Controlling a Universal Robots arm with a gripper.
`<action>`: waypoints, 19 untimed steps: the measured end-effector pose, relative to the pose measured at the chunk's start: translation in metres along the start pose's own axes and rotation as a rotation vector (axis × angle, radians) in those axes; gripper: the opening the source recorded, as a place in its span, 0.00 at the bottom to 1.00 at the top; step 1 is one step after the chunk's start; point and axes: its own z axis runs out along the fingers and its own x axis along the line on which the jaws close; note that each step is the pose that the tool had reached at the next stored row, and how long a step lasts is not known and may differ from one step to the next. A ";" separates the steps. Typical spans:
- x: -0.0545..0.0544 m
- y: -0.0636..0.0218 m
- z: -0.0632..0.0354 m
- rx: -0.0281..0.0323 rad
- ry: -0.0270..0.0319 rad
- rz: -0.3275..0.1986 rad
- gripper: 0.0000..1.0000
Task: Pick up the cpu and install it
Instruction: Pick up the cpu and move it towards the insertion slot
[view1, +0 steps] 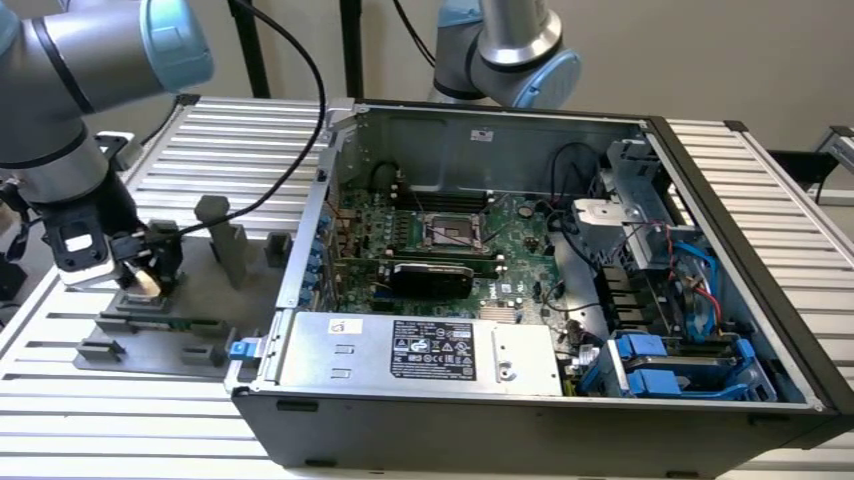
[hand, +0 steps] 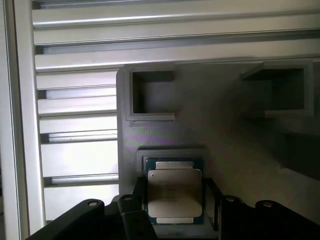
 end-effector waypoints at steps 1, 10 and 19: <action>0.000 0.0002 -0.0043 -0.0002 -0.0002 0.000 0.55; -0.001 0.0022 -0.0453 -0.0001 -0.0002 0.000 0.55; -0.007 0.0055 -0.0860 0.0000 -0.0001 0.000 0.55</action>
